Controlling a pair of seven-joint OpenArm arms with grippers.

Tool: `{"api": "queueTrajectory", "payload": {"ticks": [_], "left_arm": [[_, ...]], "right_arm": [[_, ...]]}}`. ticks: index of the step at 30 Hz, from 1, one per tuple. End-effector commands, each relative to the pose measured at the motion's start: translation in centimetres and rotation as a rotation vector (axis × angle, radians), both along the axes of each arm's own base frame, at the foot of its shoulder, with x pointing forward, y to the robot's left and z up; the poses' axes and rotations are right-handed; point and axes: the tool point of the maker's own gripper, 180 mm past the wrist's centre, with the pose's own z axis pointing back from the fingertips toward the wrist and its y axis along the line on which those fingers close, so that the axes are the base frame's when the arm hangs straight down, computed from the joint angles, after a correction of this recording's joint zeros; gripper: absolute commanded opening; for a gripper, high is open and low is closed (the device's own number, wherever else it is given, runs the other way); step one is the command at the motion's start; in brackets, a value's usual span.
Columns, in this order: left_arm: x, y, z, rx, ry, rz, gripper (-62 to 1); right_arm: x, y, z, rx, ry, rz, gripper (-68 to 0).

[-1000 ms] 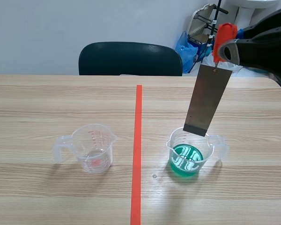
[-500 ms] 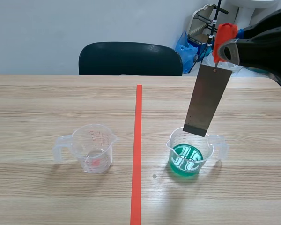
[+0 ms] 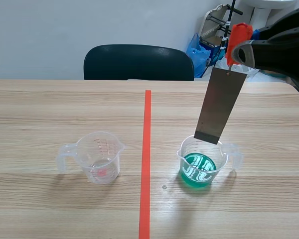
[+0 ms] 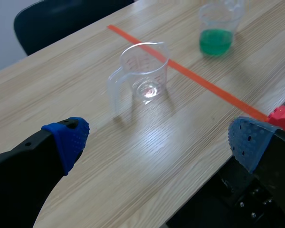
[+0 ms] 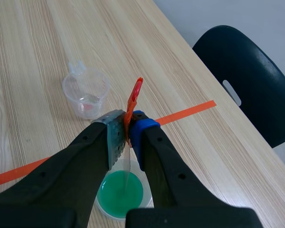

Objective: Do the redox reaction experiment

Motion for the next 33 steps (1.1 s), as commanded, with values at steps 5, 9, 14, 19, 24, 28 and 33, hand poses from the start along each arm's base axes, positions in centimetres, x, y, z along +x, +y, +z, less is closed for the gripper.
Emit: {"api": "queueTrajectory", "payload": {"ticks": [5,9,14,19,24,28,33], "left_arm": [[1.9,-1.1,0.8,-0.056,-0.062,-0.058,1.4],[3.7,-1.8,1.0,-0.103,-0.105,-0.090,1.4],[5.5,-2.9,0.7,-0.135,-0.144,-0.140,1.4],[7.1,-4.4,0.3,-0.161,-0.160,-0.194,-2.2],[8.8,-6.7,-0.5,-0.169,-0.159,-0.246,-12.7],[10.1,-8.9,-1.4,-0.161,-0.142,-0.296,-17.7],[12.1,-11.4,-2.1,-0.194,-0.112,-0.326,-27.8]], "right_arm": [[0.4,-0.2,1.3,0.013,-0.036,-0.003,-66.9],[0.4,-0.2,1.3,0.014,-0.036,-0.003,-66.9],[0.4,-0.2,1.3,0.014,-0.036,-0.003,-66.9],[0.4,-0.2,1.3,0.014,-0.036,-0.003,-66.9],[0.4,-0.2,1.3,0.013,-0.036,-0.003,-66.9],[0.4,-0.2,1.3,0.014,-0.036,-0.003,-66.8],[0.4,-0.2,1.3,0.013,-0.036,-0.003,-66.8]]}}
